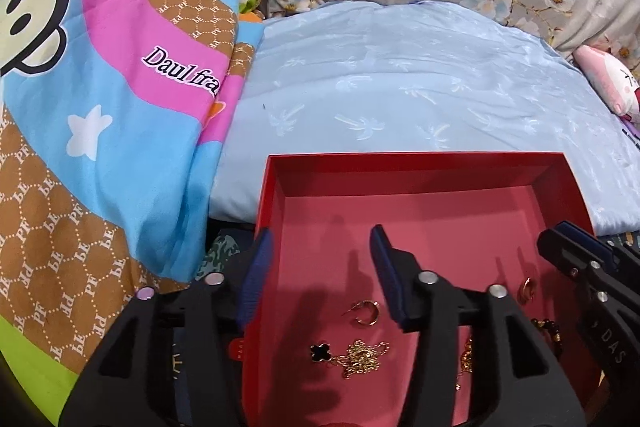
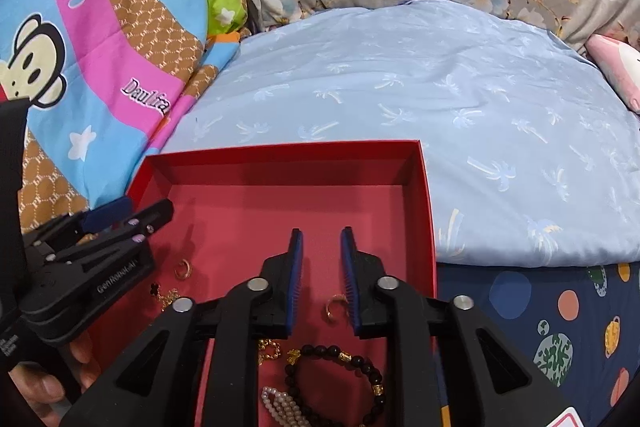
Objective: Organize jewelry
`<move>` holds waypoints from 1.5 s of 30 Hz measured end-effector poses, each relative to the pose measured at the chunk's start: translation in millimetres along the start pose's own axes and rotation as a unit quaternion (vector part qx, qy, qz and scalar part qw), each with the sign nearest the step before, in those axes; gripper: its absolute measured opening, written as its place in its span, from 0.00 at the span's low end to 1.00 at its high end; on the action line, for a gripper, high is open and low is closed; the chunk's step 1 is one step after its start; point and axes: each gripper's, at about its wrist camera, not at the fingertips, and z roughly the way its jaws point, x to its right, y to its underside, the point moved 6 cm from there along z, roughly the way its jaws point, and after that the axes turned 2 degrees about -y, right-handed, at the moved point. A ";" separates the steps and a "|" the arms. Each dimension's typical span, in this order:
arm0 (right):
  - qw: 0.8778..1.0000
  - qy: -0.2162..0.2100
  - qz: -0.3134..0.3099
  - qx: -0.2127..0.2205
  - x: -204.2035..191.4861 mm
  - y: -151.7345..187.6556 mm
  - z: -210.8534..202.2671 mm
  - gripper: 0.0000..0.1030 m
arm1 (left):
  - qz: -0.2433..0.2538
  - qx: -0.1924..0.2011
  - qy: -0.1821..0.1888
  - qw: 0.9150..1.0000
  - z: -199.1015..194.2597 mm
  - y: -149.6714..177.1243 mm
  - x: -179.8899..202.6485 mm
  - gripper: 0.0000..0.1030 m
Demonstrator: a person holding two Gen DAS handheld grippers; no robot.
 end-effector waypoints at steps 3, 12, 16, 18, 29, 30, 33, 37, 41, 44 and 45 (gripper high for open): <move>1.000 -0.002 0.005 0.017 -0.9 -3.1 -5.8 0.43 | 0.014 0.008 -0.018 1.000 -2.9 1.6 1.9 0.55; 0.999 -0.003 0.025 0.043 2.0 7.9 -46.0 0.48 | -0.001 0.032 -0.013 0.999 -43.1 3.8 -6.3 0.60; 0.999 0.005 0.021 0.039 -1.6 22.3 -62.1 0.56 | -0.001 0.031 -0.013 0.999 -60.3 12.5 -5.5 0.62; 0.999 0.014 0.013 0.035 -4.6 30.5 -68.7 0.56 | 0.007 0.028 -0.018 0.999 -68.2 19.8 -2.7 0.64; 0.999 0.038 0.006 0.038 -19.9 81.7 -114.4 0.70 | -0.006 0.032 -0.026 0.999 -118.7 63.6 -5.0 0.79; 0.998 0.044 0.001 0.037 -22.1 86.7 -117.0 0.70 | -0.006 0.030 -0.030 0.999 -121.7 67.9 -6.1 0.80; 0.998 0.048 0.000 0.040 -25.2 94.9 -122.9 0.76 | -0.015 0.030 -0.039 0.999 -129.1 77.5 -10.3 0.89; 0.997 0.054 0.010 0.044 -21.2 102.4 -127.8 0.82 | -0.035 0.029 -0.052 0.998 -131.7 86.4 -20.2 0.89; 0.998 0.051 0.018 0.037 -12.9 105.3 -126.6 0.83 | -0.041 0.023 -0.066 0.997 -126.9 94.9 -29.4 0.89; 0.997 0.059 0.014 0.037 -10.3 104.1 -127.1 0.83 | -0.051 0.028 -0.059 0.997 -126.4 95.4 -32.5 0.89; 0.998 0.060 0.013 0.035 -9.9 104.1 -126.6 0.83 | -0.052 0.028 -0.056 0.997 -125.9 95.6 -32.3 0.89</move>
